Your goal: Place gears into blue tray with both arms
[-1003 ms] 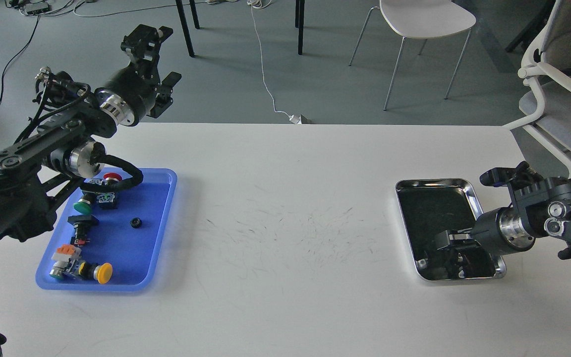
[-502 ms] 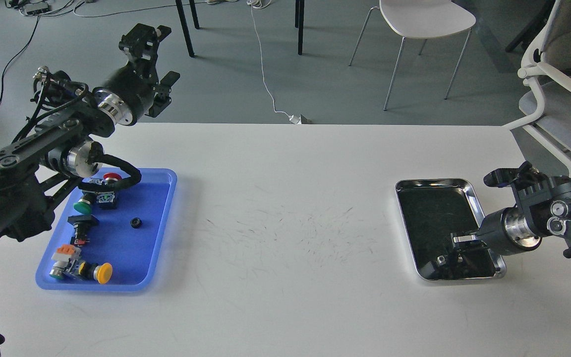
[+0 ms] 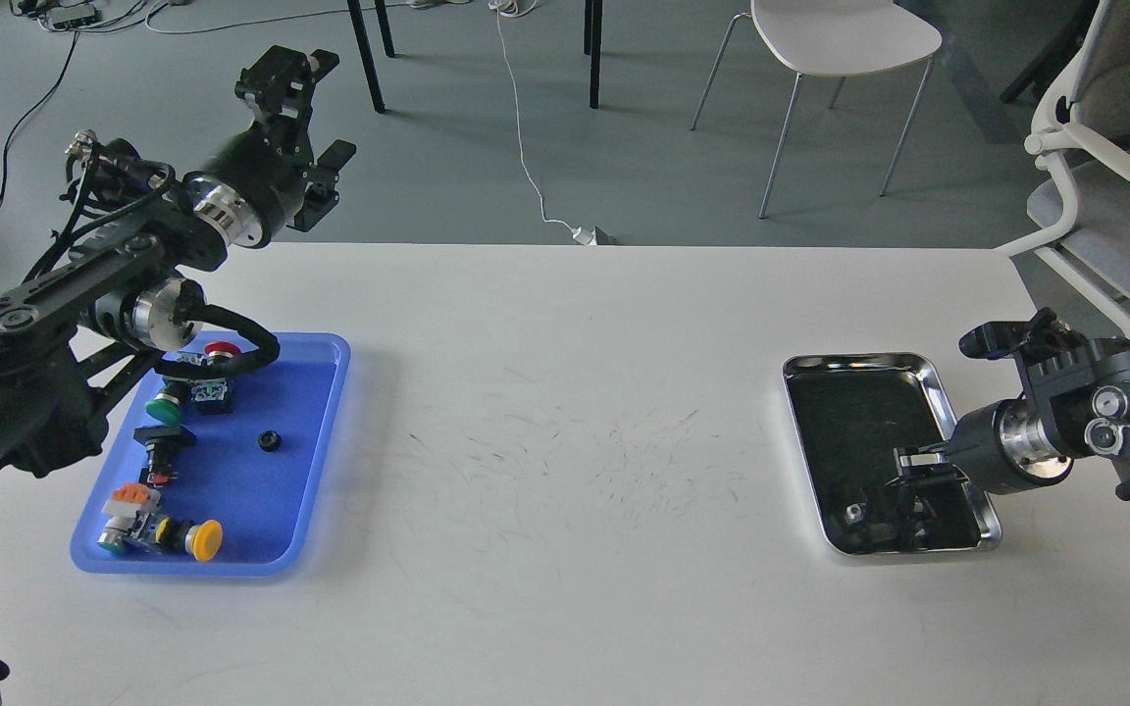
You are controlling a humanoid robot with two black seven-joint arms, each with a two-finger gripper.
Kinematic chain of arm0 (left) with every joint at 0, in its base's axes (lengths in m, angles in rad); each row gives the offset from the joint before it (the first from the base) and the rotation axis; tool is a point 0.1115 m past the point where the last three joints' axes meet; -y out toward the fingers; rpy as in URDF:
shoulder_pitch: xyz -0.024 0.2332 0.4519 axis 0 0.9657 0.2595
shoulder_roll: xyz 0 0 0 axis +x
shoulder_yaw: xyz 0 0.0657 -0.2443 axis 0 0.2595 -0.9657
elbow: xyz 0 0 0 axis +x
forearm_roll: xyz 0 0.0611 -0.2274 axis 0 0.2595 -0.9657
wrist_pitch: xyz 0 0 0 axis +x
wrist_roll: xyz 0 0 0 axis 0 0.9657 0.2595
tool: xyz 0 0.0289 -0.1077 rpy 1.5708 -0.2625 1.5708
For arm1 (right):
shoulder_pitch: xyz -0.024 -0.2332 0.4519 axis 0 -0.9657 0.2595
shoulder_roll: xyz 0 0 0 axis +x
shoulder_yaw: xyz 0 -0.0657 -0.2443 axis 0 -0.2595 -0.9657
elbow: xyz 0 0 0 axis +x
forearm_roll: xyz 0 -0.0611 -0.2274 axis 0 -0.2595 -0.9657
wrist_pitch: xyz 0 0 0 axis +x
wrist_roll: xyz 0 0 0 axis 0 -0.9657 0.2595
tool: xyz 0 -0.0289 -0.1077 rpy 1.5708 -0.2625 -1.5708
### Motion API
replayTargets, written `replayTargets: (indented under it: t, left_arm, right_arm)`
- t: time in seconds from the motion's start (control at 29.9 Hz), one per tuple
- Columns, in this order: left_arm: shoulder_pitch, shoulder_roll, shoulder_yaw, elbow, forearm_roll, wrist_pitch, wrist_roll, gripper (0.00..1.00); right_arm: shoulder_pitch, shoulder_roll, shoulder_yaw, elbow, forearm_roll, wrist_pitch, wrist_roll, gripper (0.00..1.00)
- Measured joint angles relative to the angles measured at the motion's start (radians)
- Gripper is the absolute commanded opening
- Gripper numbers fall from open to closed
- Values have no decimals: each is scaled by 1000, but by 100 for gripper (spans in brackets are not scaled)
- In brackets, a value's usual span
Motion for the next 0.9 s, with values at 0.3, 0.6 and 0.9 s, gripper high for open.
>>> replayTargets:
  t: [0.3,0.6,0.9]
  left_arm:
    - [-1,-1,0,0,0,0,0,98]
    - [-1,-2,0,0,0,-1,0,98]
    - [-1,-2,0,0,0,-1,0,98]
  right_arm:
    - [-4,6,1,-28,-2,-1,0,97]
    - [-7,70,1,-65,1,-4,0,95]
    - [-7,109,-2,-85,10,-5,0,78]
